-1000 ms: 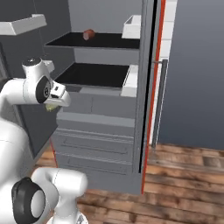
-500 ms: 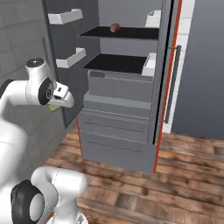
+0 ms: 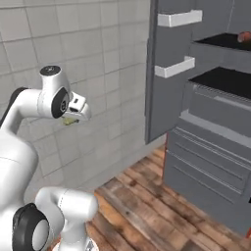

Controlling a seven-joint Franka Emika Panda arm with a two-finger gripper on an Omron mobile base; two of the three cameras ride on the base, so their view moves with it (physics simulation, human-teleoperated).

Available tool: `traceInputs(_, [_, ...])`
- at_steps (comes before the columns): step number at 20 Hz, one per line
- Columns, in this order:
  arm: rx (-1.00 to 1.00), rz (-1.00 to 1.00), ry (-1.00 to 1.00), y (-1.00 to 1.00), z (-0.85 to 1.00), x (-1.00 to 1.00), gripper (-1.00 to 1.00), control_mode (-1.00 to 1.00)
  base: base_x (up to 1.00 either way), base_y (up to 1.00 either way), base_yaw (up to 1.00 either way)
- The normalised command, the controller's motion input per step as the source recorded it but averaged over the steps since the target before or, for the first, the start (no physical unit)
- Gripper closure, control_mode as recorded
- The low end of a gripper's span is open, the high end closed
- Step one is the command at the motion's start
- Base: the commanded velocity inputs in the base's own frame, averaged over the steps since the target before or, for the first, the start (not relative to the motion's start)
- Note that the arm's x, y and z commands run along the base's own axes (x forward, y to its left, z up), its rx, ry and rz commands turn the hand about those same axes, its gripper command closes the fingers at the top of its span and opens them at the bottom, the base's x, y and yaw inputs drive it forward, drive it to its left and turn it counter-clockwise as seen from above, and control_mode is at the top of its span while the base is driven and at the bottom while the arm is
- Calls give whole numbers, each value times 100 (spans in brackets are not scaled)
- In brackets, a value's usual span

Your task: Retrieve the butter from the fridge and place it on a plate on the dining table. Then retrieve the butter knife by the fridge and place it near the plate.

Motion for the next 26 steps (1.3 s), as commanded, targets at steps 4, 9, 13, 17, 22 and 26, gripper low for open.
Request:
traceInputs(4, [0,0,0,0,0,0,100,100,0,0,100])
traceInputs(9, [0,0,0,0,0,0,100,100,5,0,100])
traceInputs(13, [0,0,0,0,0,0,100,100,12,0,99])
traceInputs(17, [0,0,0,0,0,0,100,100,12,0,100])
traceInputs(22, [0,0,0,0,0,0,100,100,23,0,97])
traceInputs(26, [0,0,0,0,0,0,100,100,51,0,91])
